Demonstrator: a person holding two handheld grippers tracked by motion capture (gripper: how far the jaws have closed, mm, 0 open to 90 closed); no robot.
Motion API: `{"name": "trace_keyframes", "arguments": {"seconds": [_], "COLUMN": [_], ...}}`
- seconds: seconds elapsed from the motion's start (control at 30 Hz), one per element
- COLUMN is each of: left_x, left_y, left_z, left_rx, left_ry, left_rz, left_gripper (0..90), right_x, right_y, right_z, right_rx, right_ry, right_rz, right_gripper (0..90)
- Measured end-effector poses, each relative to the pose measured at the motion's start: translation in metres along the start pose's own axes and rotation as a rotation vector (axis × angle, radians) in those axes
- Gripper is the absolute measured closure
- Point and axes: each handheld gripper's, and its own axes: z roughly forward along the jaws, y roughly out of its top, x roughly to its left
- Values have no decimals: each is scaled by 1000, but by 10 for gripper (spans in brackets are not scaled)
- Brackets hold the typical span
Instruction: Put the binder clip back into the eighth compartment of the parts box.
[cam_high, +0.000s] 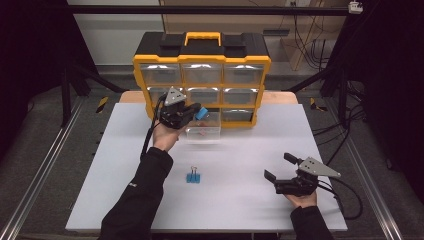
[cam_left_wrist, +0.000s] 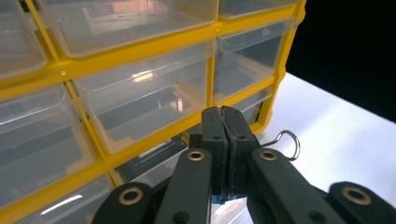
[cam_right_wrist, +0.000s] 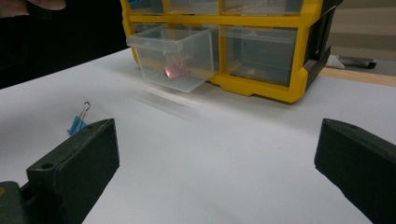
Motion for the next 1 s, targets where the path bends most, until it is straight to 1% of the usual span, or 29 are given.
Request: {"name": "trace_keyframes", "arguments": {"seconds": [0.07,0.17,0.27,0.3,0.33,0.37,0.43,0.5,0.53,0.57,0.6,0.8,0.83,0.9,0.93,0.97,1.0], "left_x": [2,5,7,8,9,10,10,11,12,12,13,14,14,14,16,15,16], "left_y": [-1,-3,-5,-6,-6,-7,-8,-10,-10,-11,-12,-16,-16,-17,-17,-18,-19], "left_z": [2,6,10,11,12,13,16,19,20,21,22,29,29,31,31,32,33], "left_rx": [0,18,22,23,23,24,26,34,37,39,46,66,80,80,97,86,89], "left_ry": [-1,12,18,21,22,23,24,28,28,29,31,41,43,45,43,46,48], "left_rz": [-7,-1,-2,-1,-3,-7,-8,2,-1,-3,4,12,25,25,38,21,18], "left_gripper": [877,877,877,876,877,876,876,876,876,876,877,877,876,876,876,876,876], "right_x": [0,0,0,0,-1,0,-1,-1,-1,-1,-1,-1,-1,-1,-1,-1,-1], "right_y": [0,0,0,0,-1,0,0,0,0,0,0,0,0,0,0,0,0], "right_z": [0,0,0,0,0,0,0,0,0,0,0,0,0,0,0,0,0], "right_rx": [0,0,0,2,4,2,-4,-4,2,-2,-3,-4,-5,-5,-5,-4,-5], "right_ry": [0,0,-2,-2,1,1,3,3,1,2,2,3,3,4,5,5,4], "right_rz": [0,0,-2,8,-3,1,-9,-9,0,-5,-6,-5,-10,-8,-7,-5,-4], "right_gripper": [5,5,5,5,5,5,5,5,5,5,5,5,5,5,5,5,5]}}
